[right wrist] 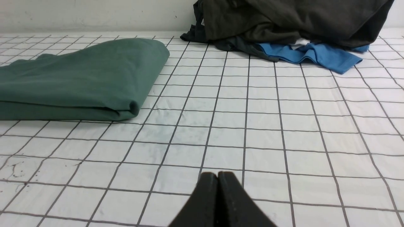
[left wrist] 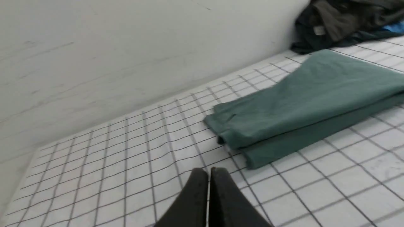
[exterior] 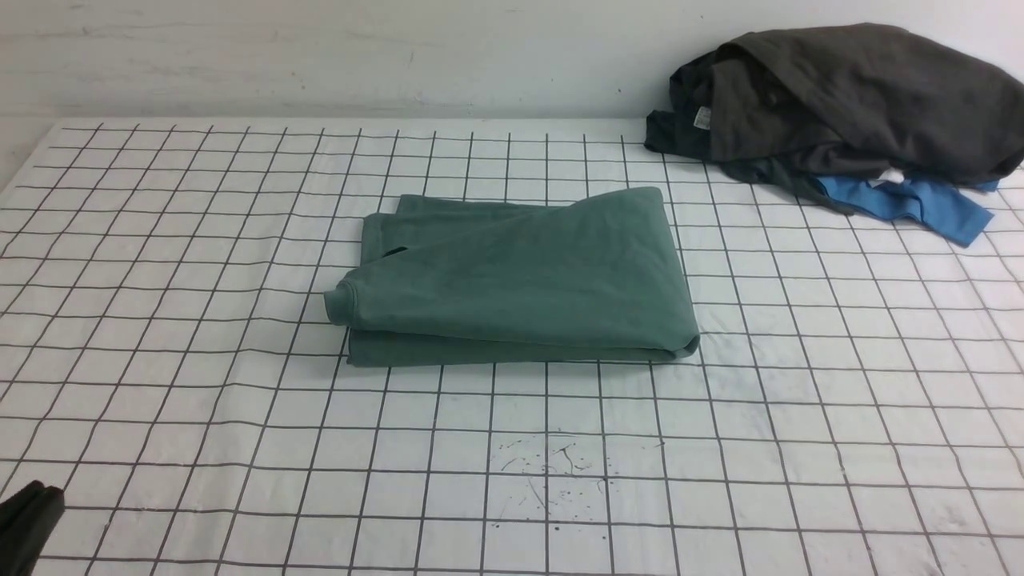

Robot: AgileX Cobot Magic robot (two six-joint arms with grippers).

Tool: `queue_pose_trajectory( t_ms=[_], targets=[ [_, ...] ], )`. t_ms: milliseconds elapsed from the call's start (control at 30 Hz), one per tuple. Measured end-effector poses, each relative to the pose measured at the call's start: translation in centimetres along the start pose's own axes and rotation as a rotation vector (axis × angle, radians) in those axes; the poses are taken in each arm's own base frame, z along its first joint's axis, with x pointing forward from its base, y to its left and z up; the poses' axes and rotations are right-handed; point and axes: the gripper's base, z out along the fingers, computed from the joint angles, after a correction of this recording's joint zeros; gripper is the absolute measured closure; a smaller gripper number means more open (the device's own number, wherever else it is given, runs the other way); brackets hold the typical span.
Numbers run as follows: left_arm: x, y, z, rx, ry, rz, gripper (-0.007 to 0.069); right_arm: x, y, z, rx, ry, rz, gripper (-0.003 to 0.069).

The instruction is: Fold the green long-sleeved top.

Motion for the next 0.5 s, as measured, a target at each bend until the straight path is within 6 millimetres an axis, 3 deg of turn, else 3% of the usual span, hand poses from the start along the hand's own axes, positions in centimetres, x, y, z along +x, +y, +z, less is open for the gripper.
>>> queue_pose_trajectory(
  t_ms=[167,333,500],
  targets=[
    [2.6,0.1,0.5,-0.084,0.034,-0.079,0.0631,0.0,0.0,0.0,0.0,0.004,0.0,0.0673],
    [4.6,-0.3,0.3,-0.089,0.257,-0.193,0.0631,0.0,0.0,0.0,0.0,0.004,-0.001,0.0673],
    [4.6,-0.4,0.3,-0.062,0.262,-0.214,0.0631,0.0,0.0,0.0,0.0,0.004,-0.001,0.0673]
  ],
)
